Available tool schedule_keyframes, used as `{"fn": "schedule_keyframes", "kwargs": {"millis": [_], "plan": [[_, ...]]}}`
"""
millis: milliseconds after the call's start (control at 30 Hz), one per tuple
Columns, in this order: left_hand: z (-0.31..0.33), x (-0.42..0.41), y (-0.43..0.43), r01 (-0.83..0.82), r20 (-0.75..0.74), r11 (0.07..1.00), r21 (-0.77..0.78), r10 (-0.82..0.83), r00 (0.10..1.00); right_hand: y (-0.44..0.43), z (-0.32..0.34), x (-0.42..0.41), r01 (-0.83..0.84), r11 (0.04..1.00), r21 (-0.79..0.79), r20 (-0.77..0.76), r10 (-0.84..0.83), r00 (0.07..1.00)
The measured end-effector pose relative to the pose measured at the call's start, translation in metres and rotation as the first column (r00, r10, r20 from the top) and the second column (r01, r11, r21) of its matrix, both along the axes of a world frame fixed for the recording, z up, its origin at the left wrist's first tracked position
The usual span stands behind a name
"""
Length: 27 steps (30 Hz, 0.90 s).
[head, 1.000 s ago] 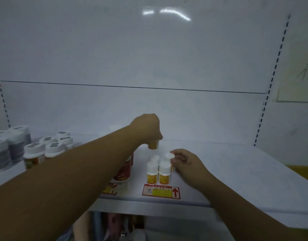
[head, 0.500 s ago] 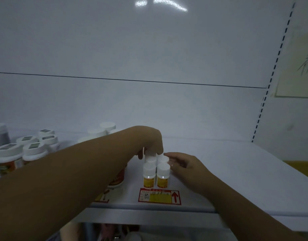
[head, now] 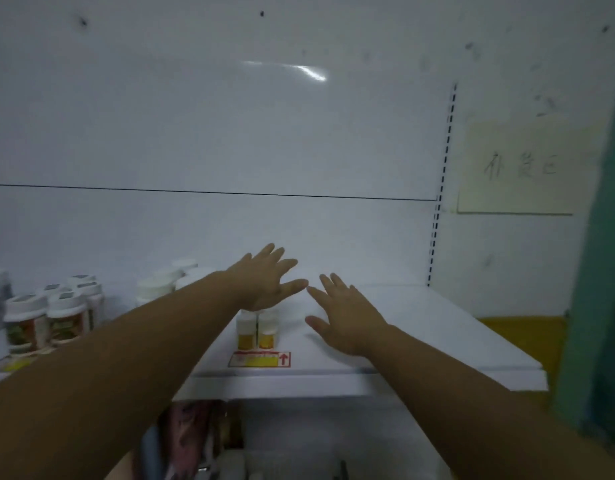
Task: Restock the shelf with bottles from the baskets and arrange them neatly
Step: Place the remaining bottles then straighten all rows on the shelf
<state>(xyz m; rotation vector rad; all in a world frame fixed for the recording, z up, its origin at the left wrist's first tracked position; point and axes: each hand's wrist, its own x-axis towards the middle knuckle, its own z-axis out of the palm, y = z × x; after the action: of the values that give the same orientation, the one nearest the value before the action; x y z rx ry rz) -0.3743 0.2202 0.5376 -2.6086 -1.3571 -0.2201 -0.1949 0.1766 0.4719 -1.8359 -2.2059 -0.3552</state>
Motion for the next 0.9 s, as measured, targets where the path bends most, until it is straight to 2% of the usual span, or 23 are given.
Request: {"fn": "schedule_keyframes", "kwargs": {"millis": [167, 233, 300, 333, 400, 500, 600, 767, 900], "plan": [[-0.034, -0.008, -0.069, 0.079, 0.107, 0.995, -0.054, -0.073, 0.992, -0.074, -0.026, 0.005, -0.079, 0.996, 0.041, -0.058, 0.082, 0.995], [-0.053, -0.012, -0.098, 0.125, 0.183, 0.989, -0.074, -0.110, 0.977, -0.105, -0.039, 0.005, -0.184, 0.967, 0.175, -0.102, 0.204, 0.974], [-0.072, -0.017, -0.121, 0.150, 0.215, 0.978, -0.143, -0.117, 0.970, -0.130, -0.056, 0.003, -0.273, 0.921, 0.277, -0.076, 0.304, 0.950], [-0.082, -0.021, -0.130, 0.154, 0.212, 0.966, -0.205, -0.110, 0.971, -0.139, -0.067, 0.001, -0.300, 0.923, 0.242, -0.052, 0.321, 0.946], [-0.100, -0.031, -0.138, 0.153, 0.180, 0.935, -0.319, -0.099, 0.979, -0.150, -0.092, -0.004, -0.316, 0.947, 0.058, -0.041, 0.318, 0.947], [-0.129, -0.048, -0.136, 0.060, 0.126, 0.904, -0.423, -0.007, 0.992, -0.151, -0.133, -0.012, -0.300, 0.933, -0.201, -0.081, 0.289, 0.954], [-0.165, -0.066, -0.121, -0.019, 0.117, 0.862, -0.507, 0.090, 0.989, -0.137, -0.171, -0.020, -0.251, 0.908, -0.337, -0.164, 0.206, 0.965], [-0.231, -0.086, -0.082, -0.089, 0.136, 0.839, -0.537, 0.190, 0.972, -0.090, -0.232, -0.038, -0.205, 0.866, -0.456, -0.227, 0.110, 0.968], [-0.293, -0.085, -0.039, -0.193, 0.024, 0.863, -0.467, 0.231, 0.973, -0.038, -0.272, -0.060, -0.138, 0.787, -0.601, -0.175, 0.040, 0.984]]}}
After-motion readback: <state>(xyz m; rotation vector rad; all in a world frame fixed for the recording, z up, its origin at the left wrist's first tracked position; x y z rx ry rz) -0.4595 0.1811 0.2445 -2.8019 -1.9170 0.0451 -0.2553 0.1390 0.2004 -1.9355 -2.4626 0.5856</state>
